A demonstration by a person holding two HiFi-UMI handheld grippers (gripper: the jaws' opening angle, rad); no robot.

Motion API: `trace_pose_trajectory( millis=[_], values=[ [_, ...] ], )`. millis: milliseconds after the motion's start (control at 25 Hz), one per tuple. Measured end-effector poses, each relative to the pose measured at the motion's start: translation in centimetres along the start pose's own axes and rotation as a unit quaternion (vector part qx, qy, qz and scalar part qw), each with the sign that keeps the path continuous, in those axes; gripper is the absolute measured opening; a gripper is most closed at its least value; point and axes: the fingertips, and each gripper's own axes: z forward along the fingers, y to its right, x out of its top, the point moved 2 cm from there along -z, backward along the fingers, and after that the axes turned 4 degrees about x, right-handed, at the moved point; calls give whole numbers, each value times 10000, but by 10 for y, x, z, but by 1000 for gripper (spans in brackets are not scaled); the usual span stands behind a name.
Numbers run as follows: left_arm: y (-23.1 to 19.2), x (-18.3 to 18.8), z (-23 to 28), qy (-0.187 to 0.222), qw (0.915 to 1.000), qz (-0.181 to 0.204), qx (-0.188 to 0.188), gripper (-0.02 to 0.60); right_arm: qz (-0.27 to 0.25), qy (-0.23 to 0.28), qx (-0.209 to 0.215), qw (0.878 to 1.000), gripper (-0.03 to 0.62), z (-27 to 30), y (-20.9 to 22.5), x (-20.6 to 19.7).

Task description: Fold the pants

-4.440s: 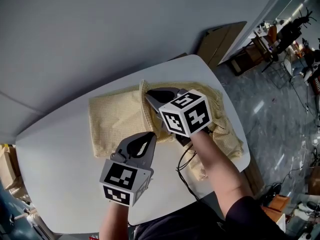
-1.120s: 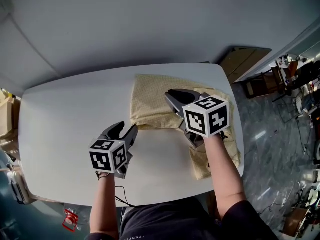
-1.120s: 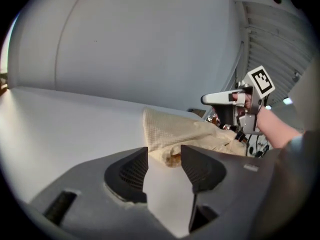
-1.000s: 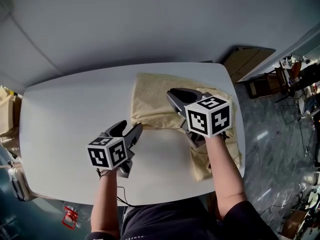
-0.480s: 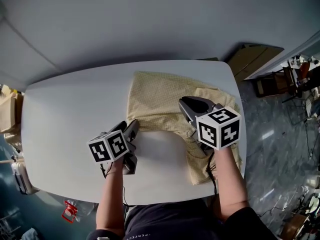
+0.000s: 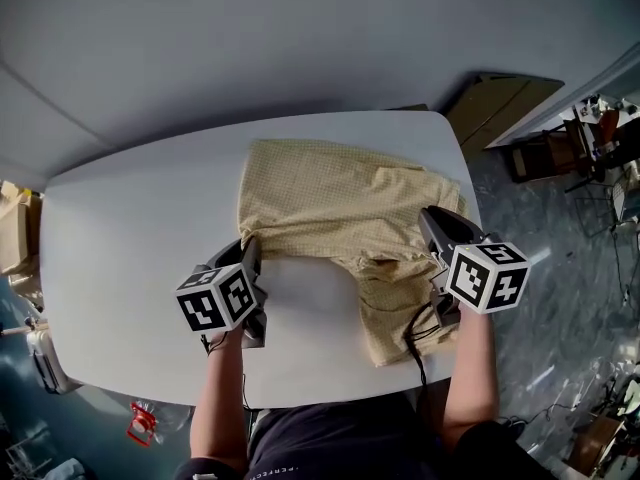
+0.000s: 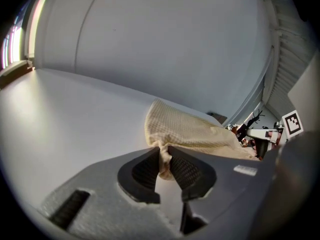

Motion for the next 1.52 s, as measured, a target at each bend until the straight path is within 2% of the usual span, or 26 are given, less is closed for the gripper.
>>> trace_pose_trajectory(
  millis=[280, 400, 640, 800, 960, 1120, 1320, 1440, 1520],
  values=[
    [21, 18, -6, 372, 9982, 441, 128, 32, 252, -42, -773, 9967, 67, -31, 57, -18],
    [38, 26, -7, 557, 9955, 762, 75, 31, 440, -158, -973, 9942, 60, -35, 76, -38],
    [106, 46, -3, 959, 9792, 1749, -372, 29, 755, -342, -802, 9933, 44, -30, 82, -66],
    [159, 49, 5, 983, 9705, 2015, -885, 28, 747, -251, -600, 9951, 44, -33, 77, -59],
    [201, 46, 13, 968, 9612, 2294, -1187, 28, 602, -220, -334, 9974, 41, -33, 67, -54],
    [246, 41, 17, 1064, 9516, 2391, -1610, 28, 618, -224, -173, 9977, 35, -35, 63, -61],
    [315, 28, 17, 1369, 9351, 2359, -2261, 26, 977, -77, 106, 9951, 32, -48, 66, -65],
    [354, 13, 10, 1470, 9132, 2567, -2803, 26, 1081, 78, 84, 9941, 26, -61, 75, -63],
    [369, -6, 15, 1224, 9030, 2876, -2946, 27, 1121, 195, -34, 9935, 21, -73, 86, -61]
  ],
)
